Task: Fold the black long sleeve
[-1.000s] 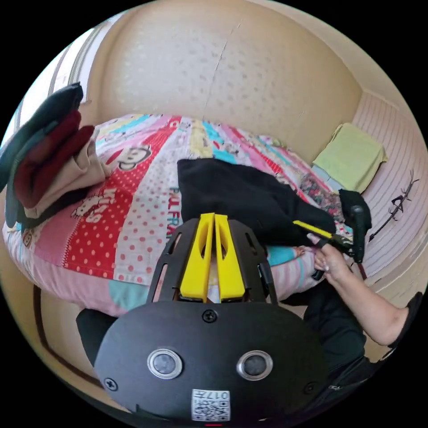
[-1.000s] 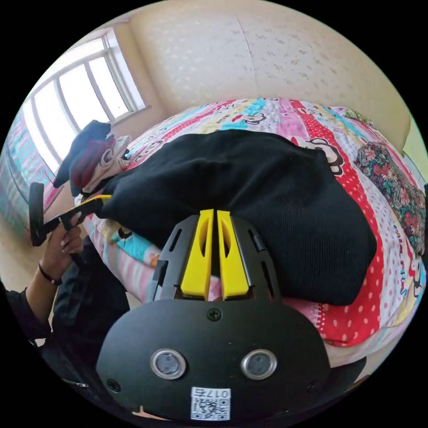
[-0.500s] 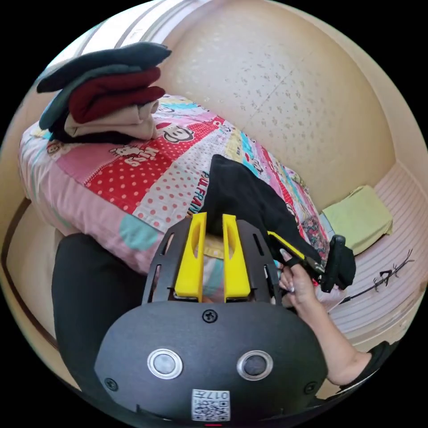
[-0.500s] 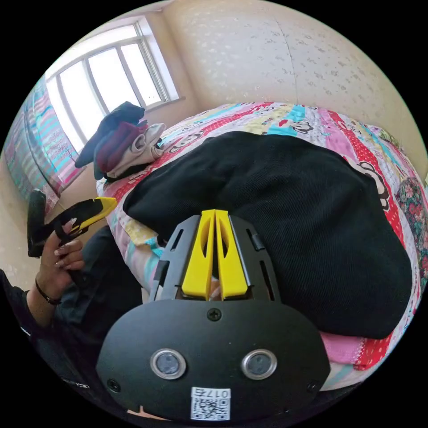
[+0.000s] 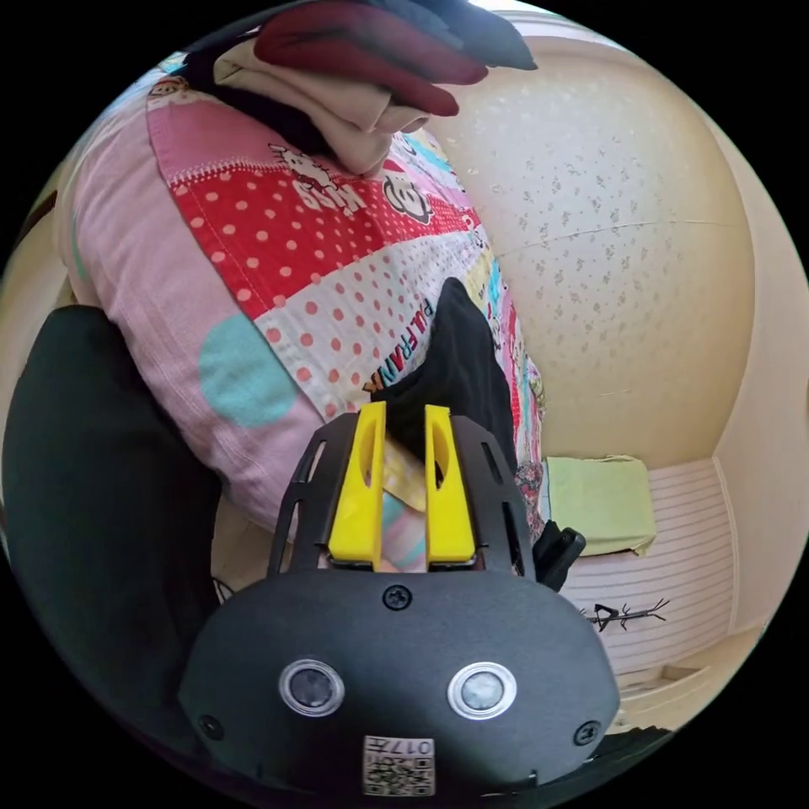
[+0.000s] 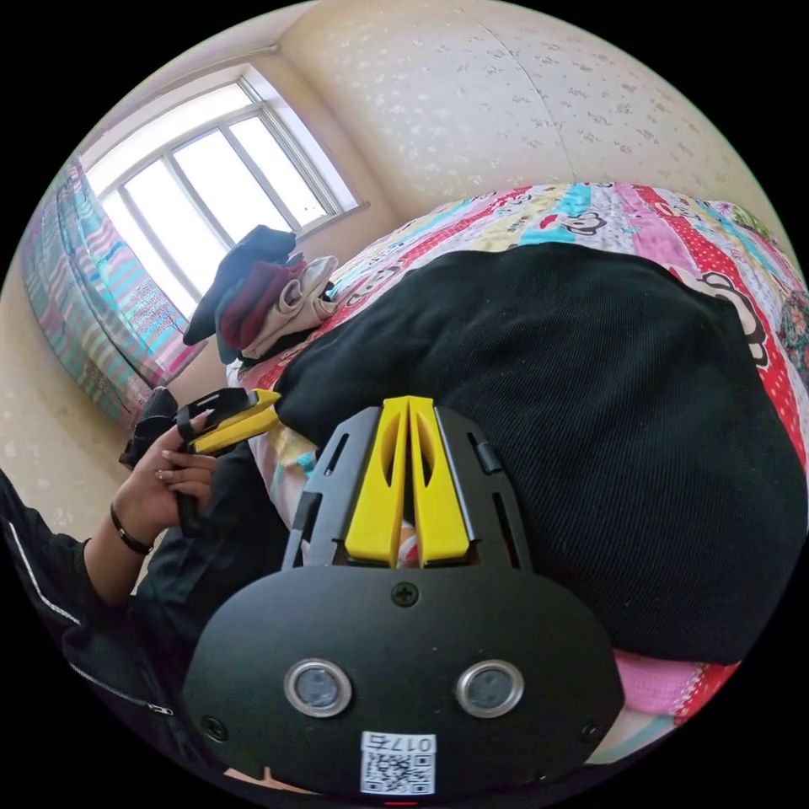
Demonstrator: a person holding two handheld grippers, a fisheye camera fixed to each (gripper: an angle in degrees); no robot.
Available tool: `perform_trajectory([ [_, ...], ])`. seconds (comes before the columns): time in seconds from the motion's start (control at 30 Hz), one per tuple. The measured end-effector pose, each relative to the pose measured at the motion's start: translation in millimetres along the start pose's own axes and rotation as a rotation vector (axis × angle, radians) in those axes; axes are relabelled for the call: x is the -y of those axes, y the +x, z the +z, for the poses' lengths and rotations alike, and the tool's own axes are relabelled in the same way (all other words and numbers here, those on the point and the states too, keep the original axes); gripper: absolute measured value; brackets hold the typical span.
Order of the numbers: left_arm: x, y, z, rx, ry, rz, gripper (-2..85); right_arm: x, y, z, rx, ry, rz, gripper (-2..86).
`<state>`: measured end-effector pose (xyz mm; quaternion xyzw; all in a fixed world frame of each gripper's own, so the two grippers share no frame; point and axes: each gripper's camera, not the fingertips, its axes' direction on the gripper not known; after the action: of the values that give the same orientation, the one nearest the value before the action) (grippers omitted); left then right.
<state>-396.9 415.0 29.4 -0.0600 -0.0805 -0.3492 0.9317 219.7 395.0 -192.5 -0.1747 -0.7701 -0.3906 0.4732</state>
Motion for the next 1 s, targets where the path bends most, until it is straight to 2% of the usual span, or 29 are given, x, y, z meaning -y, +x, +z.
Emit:
perform_trajectory([
  [0.07,0.5,17.5,-2.7,-0.055,0.016,-0.006,4.9,-6.7,4.0,-3.4,0.005,0.009,-0.003,0.2],
  [0.17,1.7,84.5,-2.7,-0.159,0.03,0.133,4.1,-16.1,11.1,-9.4,0.018,0.027,-0.004,0.2],
  [0.33,-35.6,247.8,57.4,-0.097,-0.112,0.558,3.4,-36.9,28.0,-33.2,0.059,0.118,0.022,0.2],
  [0.4,-66.2,292.3,82.4,-0.12,-0.167,0.714,3.3,-58.2,44.0,-68.5,0.12,0.252,0.101,0.3],
  [0.47,-99.7,324.3,103.2,-0.154,-0.207,0.835,3.1,-117.5,67.0,-140.4,0.151,0.549,0.24,0.3],
  [0.5,-121.1,339.2,118.7,-0.172,-0.259,0.895,3.1,-136.5,72.1,-158.7,0.119,0.642,0.285,0.3],
  [0.53,-142.1,349.0,136.1,-0.183,-0.329,0.932,3.1,-170.0,82.5,-193.2,0.002,0.8,0.372,0.2],
  [0.57,-152.0,351.6,144.6,-0.185,-0.361,0.94,3.1,-186.3,96.2,-223.1,-0.121,0.841,0.423,0.2],
  [0.63,-186.2,350.7,177.5,-0.158,-0.448,0.938,3.1,-191.4,123.6,-258.7,-0.209,0.769,0.454,0.2],
  [0.77,-223.6,334.0,229.7,-0.072,-0.574,0.857,2.9,-204.5,156.6,-289.7,-0.131,0.693,0.42,0.4],
  [0.87,-235.3,338.2,220.7,-0.17,-0.583,0.832,0.9,-195.8,151.1,-285.3,-0.103,0.683,0.352,0.8],
  [0.93,-253.2,347.7,218.4,-0.231,-0.779,0.871,-0.5,-176.6,144.1,-274.6,-0.064,0.611,0.263,1.4],
  [1.0,-267.9,350.7,204.4,-0.188,-0.833,0.924,-0.6,-157.6,137.6,-257.0,-0.058,0.52,0.195,2.3],
])
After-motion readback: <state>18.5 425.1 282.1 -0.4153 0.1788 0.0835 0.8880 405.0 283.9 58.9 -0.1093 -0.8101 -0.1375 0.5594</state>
